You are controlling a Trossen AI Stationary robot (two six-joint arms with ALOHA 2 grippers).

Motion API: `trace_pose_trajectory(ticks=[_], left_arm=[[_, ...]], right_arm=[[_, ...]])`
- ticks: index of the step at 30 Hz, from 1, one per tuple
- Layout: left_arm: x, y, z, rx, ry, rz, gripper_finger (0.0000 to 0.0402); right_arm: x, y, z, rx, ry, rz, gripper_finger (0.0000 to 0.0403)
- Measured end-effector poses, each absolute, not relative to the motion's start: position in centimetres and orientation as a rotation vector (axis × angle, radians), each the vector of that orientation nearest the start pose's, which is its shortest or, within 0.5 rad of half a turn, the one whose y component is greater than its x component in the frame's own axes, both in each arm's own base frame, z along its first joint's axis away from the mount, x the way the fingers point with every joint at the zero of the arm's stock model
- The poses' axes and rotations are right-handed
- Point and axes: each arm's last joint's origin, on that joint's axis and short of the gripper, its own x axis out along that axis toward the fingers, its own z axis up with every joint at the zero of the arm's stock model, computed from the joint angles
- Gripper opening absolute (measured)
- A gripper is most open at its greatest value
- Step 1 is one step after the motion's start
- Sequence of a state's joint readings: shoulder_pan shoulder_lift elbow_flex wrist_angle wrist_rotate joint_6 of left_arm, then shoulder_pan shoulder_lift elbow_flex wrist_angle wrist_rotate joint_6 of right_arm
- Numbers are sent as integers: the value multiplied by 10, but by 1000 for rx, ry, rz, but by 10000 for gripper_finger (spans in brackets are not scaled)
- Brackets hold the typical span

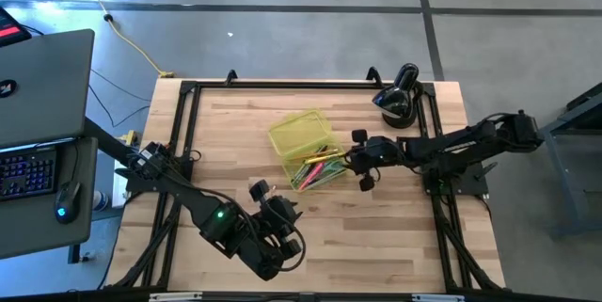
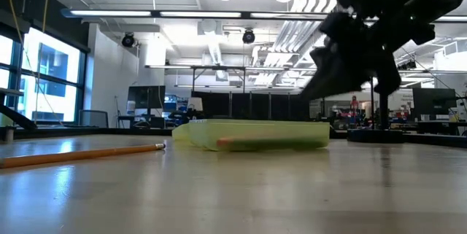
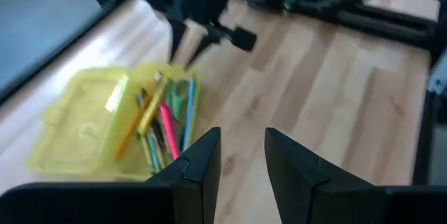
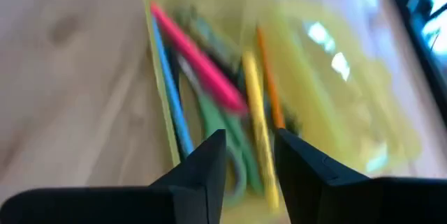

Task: Pick & place school supplies into a supply box
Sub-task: Put the orange pencil into the yellow supply box

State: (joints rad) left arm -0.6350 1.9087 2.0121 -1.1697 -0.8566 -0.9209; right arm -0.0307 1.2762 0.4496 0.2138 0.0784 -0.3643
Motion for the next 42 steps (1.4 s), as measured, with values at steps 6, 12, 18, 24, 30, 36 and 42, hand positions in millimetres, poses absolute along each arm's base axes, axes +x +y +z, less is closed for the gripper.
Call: trace_pose_trajectory(ticks=[6, 12, 18, 24, 30, 36, 42], left_arm=[[324, -215, 358, -205, 688, 442, 143], [302, -213, 346, -227, 674, 654, 142], [267, -234, 322, -292, 560, 776, 143], [247, -248, 282, -369, 444, 828, 143], [235, -235, 232, -415, 439, 946, 143], [238, -218, 184, -483, 437, 996, 143], [251, -205, 146, -530, 458, 929, 143]], right_arm=[[242, 9, 179, -385, 404, 47, 95], [241, 34, 189, -389, 302, 123, 95], [231, 62, 197, -331, 261, 154, 95], [225, 82, 198, -314, 243, 232, 93], [221, 92, 198, -267, 243, 271, 90], [220, 95, 198, -213, 249, 267, 91], [220, 93, 198, -197, 252, 217, 88]])
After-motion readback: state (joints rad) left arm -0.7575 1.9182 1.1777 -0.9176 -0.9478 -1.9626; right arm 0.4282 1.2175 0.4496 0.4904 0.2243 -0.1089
